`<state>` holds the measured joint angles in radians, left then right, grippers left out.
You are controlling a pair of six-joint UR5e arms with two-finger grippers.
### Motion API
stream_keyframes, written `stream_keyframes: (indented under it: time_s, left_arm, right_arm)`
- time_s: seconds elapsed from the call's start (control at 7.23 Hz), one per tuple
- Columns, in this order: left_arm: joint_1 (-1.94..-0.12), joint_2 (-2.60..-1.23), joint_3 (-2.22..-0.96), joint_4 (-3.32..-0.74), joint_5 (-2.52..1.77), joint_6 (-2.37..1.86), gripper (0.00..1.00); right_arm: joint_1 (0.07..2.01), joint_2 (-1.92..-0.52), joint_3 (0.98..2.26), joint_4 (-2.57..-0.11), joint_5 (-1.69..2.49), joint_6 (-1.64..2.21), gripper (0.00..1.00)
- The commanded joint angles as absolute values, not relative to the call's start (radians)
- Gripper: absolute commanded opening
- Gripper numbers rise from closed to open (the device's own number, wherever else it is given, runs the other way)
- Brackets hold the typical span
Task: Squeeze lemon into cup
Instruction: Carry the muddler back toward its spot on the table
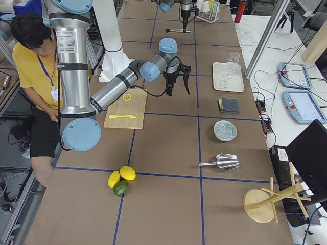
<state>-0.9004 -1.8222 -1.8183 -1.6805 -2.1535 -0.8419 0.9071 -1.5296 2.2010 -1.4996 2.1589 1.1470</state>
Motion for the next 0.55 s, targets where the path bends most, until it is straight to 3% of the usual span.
stream_keyframes:
  time_s: [0.0,0.41]
  left_arm:
    - [-0.905,-1.795,-1.689,-1.707,-2.154,-0.842,0.0]
    - [-0.907,-1.714,-1.672,-1.832,-2.149,-0.813,0.0]
  right_arm:
    - [0.907,-1.529,2.201,-1.497,2.158,1.147,1.0]
    - [0.907,-1.528,2.2,-1.493,2.158,1.147,1.0]
